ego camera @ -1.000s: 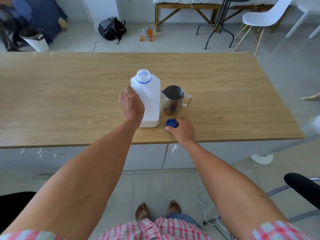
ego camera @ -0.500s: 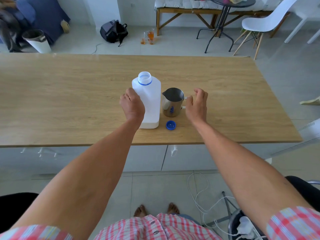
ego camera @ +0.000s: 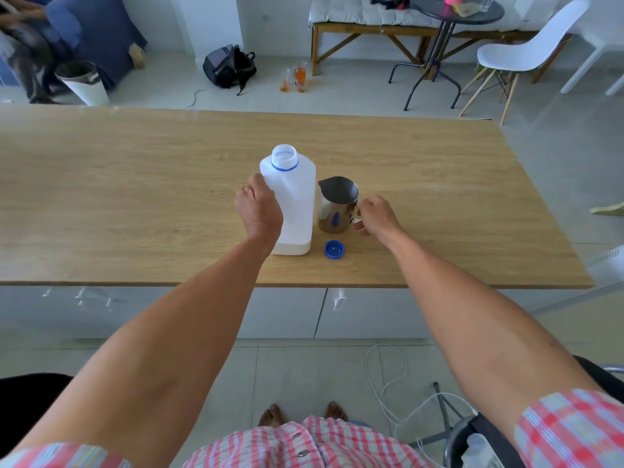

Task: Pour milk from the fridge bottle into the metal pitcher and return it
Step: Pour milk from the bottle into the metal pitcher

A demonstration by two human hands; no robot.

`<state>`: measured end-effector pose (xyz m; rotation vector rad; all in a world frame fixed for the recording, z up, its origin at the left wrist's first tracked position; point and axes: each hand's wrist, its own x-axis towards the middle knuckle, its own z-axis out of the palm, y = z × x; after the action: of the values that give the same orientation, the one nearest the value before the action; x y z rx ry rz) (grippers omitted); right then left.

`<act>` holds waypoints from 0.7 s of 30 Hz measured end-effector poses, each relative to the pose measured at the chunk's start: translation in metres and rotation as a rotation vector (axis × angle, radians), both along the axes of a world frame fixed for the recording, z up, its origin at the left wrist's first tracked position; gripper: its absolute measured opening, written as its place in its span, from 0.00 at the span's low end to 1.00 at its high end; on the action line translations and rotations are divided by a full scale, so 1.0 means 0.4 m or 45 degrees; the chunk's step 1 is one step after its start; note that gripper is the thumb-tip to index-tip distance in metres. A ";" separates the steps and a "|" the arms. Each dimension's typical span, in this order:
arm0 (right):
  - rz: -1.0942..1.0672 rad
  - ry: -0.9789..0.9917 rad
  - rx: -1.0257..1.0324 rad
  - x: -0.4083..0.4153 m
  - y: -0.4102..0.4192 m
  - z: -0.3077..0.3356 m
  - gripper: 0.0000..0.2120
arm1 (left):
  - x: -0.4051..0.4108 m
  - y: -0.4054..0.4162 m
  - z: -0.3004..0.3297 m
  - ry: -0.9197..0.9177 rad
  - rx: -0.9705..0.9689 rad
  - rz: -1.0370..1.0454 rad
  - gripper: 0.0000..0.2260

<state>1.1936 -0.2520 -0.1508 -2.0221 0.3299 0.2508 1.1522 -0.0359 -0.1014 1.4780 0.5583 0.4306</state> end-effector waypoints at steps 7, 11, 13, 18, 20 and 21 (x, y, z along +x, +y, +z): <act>-0.041 0.013 0.252 -0.029 0.034 -0.010 0.10 | 0.007 0.009 0.007 -0.023 0.045 -0.017 0.20; -0.083 0.001 0.237 -0.034 0.049 -0.020 0.10 | 0.027 0.017 0.028 -0.045 0.245 -0.045 0.19; -0.110 0.000 0.228 -0.033 0.054 -0.021 0.09 | 0.039 0.022 0.047 -0.038 0.429 -0.077 0.17; -0.181 0.002 0.251 -0.030 0.058 -0.018 0.11 | 0.071 0.037 0.094 0.125 0.765 -0.203 0.17; -0.190 -0.016 0.260 -0.028 0.056 -0.017 0.11 | 0.082 0.039 0.102 0.199 0.878 -0.250 0.18; -0.192 -0.023 0.266 -0.027 0.057 -0.017 0.11 | 0.087 0.040 0.104 0.231 0.920 -0.270 0.18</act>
<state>1.1827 -0.2294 -0.1574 -1.7834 0.4249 0.1657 1.1871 -0.0199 -0.0597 2.2631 0.3927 0.3459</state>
